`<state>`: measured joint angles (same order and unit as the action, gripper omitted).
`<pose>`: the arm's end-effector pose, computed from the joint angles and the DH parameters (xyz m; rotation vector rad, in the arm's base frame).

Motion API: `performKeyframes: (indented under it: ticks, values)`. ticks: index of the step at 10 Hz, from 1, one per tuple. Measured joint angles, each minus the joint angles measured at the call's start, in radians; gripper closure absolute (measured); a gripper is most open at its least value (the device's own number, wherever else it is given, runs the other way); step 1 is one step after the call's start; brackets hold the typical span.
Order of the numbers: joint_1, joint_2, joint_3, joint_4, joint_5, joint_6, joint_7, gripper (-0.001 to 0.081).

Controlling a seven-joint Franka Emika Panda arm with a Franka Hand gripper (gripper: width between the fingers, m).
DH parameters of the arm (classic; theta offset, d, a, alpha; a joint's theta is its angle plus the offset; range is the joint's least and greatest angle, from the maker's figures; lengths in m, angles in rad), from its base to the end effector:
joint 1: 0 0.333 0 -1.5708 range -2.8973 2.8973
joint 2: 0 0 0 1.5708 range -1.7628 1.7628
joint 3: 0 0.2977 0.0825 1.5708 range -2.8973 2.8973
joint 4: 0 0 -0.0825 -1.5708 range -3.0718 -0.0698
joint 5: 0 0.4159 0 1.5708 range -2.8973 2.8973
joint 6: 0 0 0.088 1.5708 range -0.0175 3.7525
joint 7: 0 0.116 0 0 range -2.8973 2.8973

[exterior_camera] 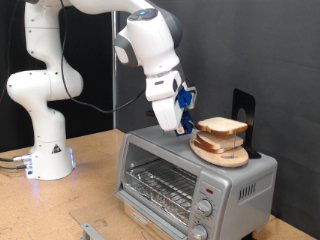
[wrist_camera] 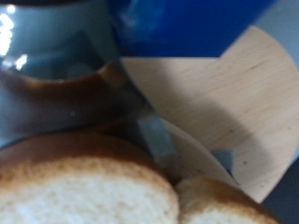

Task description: Make a piece of toast with the oven

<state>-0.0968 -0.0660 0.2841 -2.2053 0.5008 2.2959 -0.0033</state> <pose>0.5521 0.1191 0.3814 -2.7401 0.1582 -0.1634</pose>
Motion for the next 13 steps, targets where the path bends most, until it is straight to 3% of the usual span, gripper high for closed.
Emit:
performKeyframes:
  ticks: [7, 10, 13]
  values:
    - [-0.005, -0.157, -0.034, -0.079, 0.046, -0.094, -0.039, 0.0403]
    - [-0.005, -0.15, -0.038, -0.087, 0.06, -0.09, -0.039, 0.0403]
    - [-0.009, -0.182, -0.087, -0.153, 0.126, -0.091, -0.111, 0.0403]
